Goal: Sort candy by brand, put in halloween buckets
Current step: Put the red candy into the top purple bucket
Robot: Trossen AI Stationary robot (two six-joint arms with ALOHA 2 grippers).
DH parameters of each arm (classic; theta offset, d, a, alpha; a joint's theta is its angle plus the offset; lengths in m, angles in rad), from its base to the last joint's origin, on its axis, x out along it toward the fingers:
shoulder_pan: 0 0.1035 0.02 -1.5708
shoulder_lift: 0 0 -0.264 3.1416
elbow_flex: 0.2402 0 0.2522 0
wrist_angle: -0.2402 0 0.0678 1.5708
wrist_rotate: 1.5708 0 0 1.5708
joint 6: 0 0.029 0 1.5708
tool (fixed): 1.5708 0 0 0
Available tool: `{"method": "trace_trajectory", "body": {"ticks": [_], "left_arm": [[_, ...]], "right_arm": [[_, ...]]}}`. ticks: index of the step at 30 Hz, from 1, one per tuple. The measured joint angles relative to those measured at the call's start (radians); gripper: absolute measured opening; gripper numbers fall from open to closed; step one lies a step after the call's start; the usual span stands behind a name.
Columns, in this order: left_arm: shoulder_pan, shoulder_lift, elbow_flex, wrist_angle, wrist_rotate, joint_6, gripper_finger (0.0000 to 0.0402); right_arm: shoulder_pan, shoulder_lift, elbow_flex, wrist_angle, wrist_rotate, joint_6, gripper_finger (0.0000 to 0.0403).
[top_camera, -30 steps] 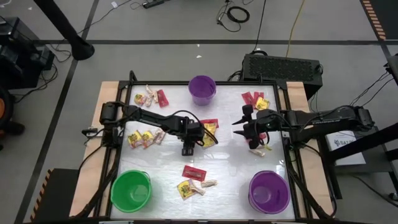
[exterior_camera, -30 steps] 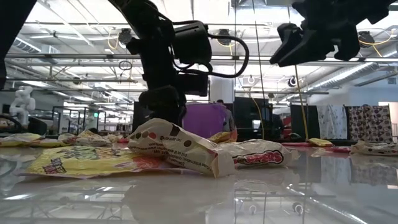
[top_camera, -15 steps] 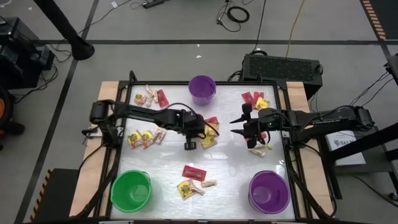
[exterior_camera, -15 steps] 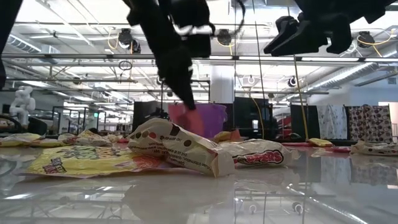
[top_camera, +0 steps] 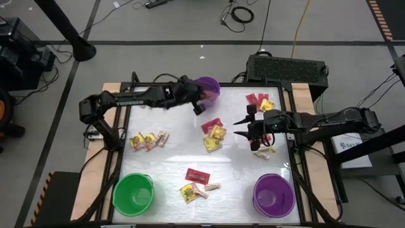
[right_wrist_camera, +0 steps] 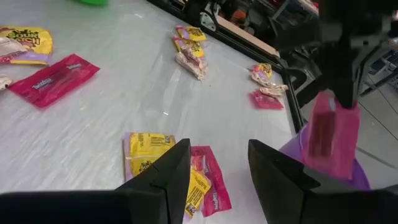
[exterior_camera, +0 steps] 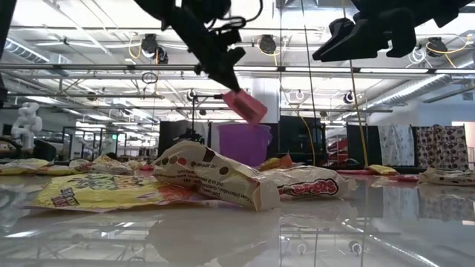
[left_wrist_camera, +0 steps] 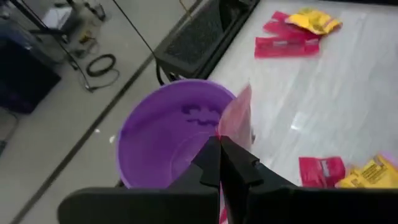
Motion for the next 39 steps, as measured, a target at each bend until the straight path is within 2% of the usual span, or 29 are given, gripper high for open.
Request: {"method": "trace_trajectory", "body": {"ticks": [8, 23, 34, 39], "left_arm": [[0.07, 0.015, -0.002, 0.06, 0.025, -0.001, 0.0], [0.082, 0.033, -0.001, 0.102, 0.048, -0.001, 0.0003], [0.082, 0.033, -0.001, 0.108, 0.0, -0.002, 0.0044], [0.078, 0.032, -0.001, 0.107, -0.05, -0.16, 0.0078]], "right_arm": [[0.0, 0.0, 0.0, 0.001, -0.002, 0.023, 0.0155], [0.0, 0.0, 0.0, -0.001, -0.002, 0.027, 0.0155], [0.0, 0.0, 0.0, -0.001, -0.002, 0.053, 0.0155], [0.0, 0.0, 0.0, -0.001, 0.003, 0.092, 0.0155]]}}
